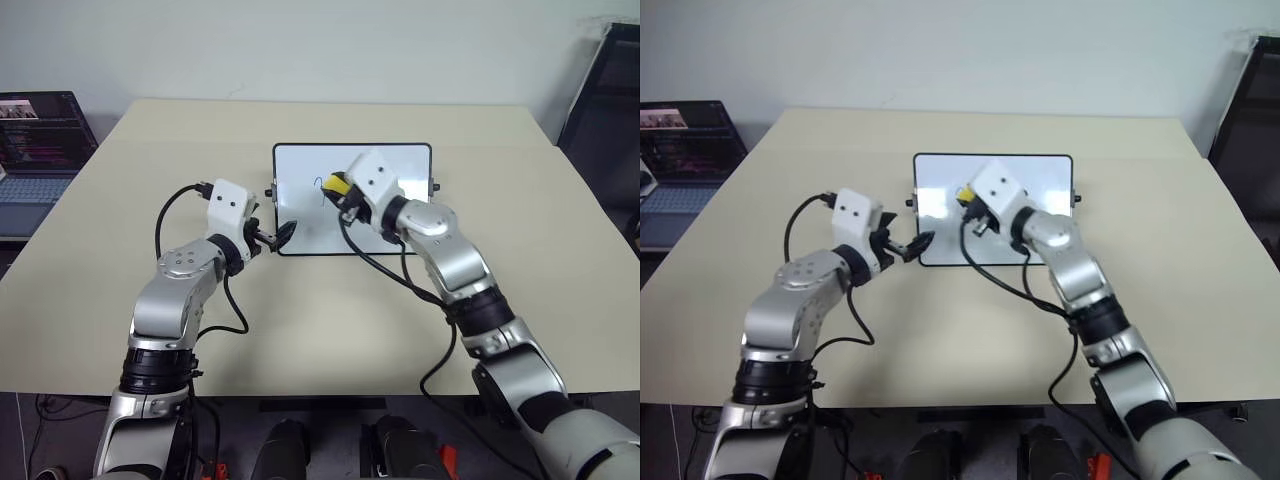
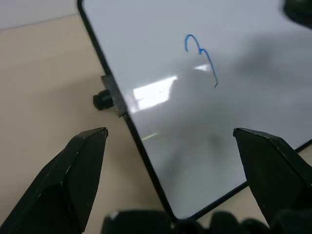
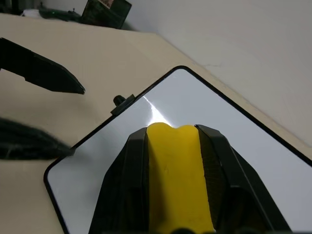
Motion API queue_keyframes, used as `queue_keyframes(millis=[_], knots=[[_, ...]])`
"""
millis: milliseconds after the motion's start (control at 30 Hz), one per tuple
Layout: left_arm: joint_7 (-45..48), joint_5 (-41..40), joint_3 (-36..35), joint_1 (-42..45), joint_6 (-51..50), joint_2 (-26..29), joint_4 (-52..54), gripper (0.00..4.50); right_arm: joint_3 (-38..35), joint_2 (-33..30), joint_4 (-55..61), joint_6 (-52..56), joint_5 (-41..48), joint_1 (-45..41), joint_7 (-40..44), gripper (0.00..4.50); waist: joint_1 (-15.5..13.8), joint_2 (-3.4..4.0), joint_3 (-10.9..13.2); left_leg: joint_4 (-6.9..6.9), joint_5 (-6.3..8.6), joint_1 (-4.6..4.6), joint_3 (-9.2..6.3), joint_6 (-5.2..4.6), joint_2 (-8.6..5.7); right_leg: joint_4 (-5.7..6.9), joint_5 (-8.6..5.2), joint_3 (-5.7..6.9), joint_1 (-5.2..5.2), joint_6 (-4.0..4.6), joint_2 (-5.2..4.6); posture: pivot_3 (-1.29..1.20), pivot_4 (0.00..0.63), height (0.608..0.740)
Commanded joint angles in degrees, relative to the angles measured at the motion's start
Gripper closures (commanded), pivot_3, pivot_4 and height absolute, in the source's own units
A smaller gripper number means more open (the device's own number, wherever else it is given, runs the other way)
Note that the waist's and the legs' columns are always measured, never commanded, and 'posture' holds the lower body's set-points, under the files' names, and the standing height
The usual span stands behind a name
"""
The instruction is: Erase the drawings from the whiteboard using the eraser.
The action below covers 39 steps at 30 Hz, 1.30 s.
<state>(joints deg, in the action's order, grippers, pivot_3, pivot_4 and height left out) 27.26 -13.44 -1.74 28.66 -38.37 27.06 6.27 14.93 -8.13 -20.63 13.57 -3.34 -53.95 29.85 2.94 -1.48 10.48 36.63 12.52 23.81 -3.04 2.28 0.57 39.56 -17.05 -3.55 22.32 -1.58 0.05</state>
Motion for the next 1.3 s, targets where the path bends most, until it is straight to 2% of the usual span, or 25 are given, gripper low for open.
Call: queue_keyframes(millis=[33, 333, 600, 900, 1133, 1300], knots=[[2.37, -0.20, 0.84, 1.21, -0.32, 1.79, 1.82, 0.00, 0.69, 1.78, -9.64, -5.51, -2.41, -6.08, -1.79, 3.41, 0.04, 0.00, 0.00, 0.00, 0.00, 0.00, 0.01, 0.00, 0.00, 0.00, 0.00, 0.00, 0.00, 0.00, 0.00, 0.00, 0.150, 0.740], [2.81, -0.05, 0.74, 1.30, 0.56, 2.03, 1.26, 0.00, -0.93, 5.42, -34.86, -14.37, -5.15, -17.64, -6.54, 3.41, 0.24, 0.02, 0.01, -0.03, 0.00, 0.01, 0.00, 0.00, 0.00, -0.02, 0.00, -0.02, 0.01, 0.01, -0.04, 0.00, 0.150, 0.740], [2.74, 0.44, 1.19, 1.35, 1.88, 1.56, 0.49, 0.00, -3.22, 8.14, -45.63, -17.94, -4.43, -22.71, -8.38, 3.43, 0.31, 0.02, 0.01, -0.11, 0.00, 0.00, 0.01, 0.00, 0.00, -0.02, 0.00, -0.04, 0.03, 0.01, -0.04, 0.00, 0.150, 0.740], [1.60, 1.31, -0.14, 2.24, 1.80, 2.77, -0.44, 0.00, -4.47, 8.91, -48.18, -18.99, -4.71, -23.75, -7.82, 3.43, 0.31, 0.03, 0.02, -0.14, 0.00, 0.00, 0.00, 0.00, 0.00, -0.02, 0.00, -0.05, 0.04, 0.02, -0.04, 0.00, 0.150, 0.740], [1.04, 1.44, 0.40, 1.74, 1.07, 2.45, 0.79, 0.00, -4.83, 8.67, -49.27, -21.56, -5.77, -24.40, -12.13, 3.43, 0.31, 0.03, 0.02, -0.15, 0.00, 0.00, 0.00, 0.00, 0.00, -0.02, 0.00, -0.05, 0.05, 0.02, -0.05, 0.00, 0.150, 0.740], [0.82, 1.21, 0.48, 1.07, 0.28, 2.76, 1.88, 0.00, -4.13, 9.48, -51.23, -20.42, -6.92, -23.95, -11.53, 3.43, 0.32, 0.03, 0.02, -0.15, 0.00, 0.00, 0.01, 0.00, 0.00, -0.01, 0.00, -0.06, 0.05, 0.02, -0.05, 0.00, 0.150, 0.740]])
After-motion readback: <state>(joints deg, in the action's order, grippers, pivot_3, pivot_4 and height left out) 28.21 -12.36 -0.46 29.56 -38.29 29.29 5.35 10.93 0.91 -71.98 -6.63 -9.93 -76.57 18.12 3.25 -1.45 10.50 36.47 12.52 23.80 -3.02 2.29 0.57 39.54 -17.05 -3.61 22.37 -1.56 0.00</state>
